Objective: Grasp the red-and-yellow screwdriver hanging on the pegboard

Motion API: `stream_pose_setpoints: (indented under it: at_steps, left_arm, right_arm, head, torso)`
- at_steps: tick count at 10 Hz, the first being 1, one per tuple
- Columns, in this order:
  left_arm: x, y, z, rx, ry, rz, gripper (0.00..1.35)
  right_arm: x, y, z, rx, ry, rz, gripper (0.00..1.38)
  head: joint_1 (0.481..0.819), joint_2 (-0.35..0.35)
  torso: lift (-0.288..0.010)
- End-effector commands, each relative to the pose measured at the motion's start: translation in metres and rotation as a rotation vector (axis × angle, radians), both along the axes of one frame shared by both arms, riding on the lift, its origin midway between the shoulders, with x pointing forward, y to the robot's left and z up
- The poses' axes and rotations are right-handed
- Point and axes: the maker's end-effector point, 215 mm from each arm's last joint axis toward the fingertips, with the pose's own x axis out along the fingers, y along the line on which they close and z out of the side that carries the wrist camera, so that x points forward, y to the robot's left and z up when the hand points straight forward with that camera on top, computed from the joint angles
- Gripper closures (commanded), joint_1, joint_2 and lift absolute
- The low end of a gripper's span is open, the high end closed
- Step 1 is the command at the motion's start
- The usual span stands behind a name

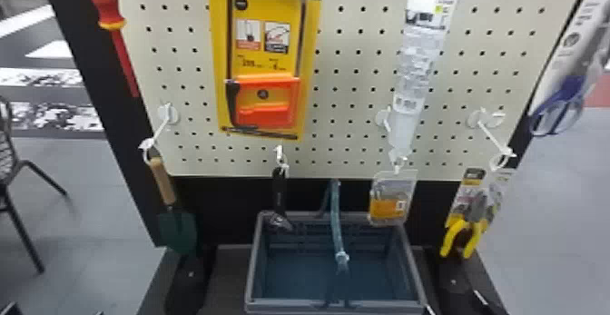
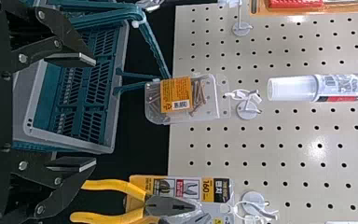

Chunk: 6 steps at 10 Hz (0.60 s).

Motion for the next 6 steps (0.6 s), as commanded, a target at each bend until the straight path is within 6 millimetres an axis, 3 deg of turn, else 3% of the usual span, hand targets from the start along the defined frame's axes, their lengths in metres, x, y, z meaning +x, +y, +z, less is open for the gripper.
stream_pose_setpoints:
  at_steps: [1, 6]
  left_arm:
    - [-0.0008, -0.0003, -0.0013, -0.004, 0.003, 0.002, 0.11]
    - [0.0006, -0.0010, -0.0004, -0.012, 0.000, 0.001, 0.11]
  right_arm:
    - [-0.0001, -0.0003, 0.0007, 0.000, -0.002, -0.002, 0.51]
    - [0.0004, -0.0016, 0.0012, 0.001, -0.004, -0.009, 0.51]
  head:
    - [0.549, 0.000]
    - [0.549, 0.000]
  torso:
    - [-0.100]
    - [-0.100]
